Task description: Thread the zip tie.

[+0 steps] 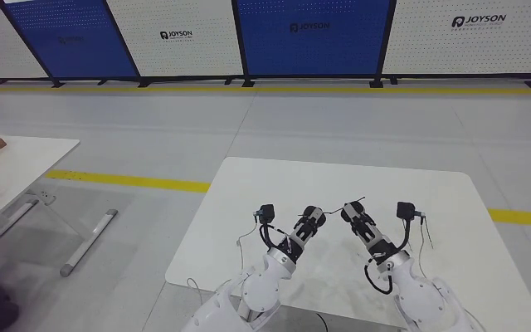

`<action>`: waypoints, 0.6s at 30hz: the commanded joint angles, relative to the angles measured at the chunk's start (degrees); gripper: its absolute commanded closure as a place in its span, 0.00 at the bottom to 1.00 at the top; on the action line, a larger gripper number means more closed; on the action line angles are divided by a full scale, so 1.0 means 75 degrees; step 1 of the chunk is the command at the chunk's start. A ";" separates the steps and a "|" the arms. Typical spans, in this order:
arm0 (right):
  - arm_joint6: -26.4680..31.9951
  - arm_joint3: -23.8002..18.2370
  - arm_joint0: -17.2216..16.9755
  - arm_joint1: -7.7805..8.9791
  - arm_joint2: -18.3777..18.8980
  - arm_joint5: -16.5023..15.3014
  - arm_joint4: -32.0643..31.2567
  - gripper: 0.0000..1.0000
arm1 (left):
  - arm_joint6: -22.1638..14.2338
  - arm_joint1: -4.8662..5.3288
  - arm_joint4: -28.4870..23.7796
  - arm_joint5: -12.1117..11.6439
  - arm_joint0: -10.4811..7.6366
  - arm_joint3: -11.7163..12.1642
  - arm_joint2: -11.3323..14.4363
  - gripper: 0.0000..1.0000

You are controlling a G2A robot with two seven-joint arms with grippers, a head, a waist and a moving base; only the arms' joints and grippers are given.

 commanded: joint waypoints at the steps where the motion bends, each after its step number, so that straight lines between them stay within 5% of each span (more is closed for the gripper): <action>1: -0.0015 0.0001 -0.0009 -0.0014 -0.0004 -0.0048 0.0017 1.00 | 0.0000 0.0000 0.0000 0.0000 0.0000 0.0000 0.0000 1.00; 18: 0.0388 0.0281 0.0123 -0.0146 -0.0051 -0.0173 0.0537 1.00 | -0.0053 -0.0020 -0.0025 -0.0047 0.0004 0.0020 -0.0013 1.00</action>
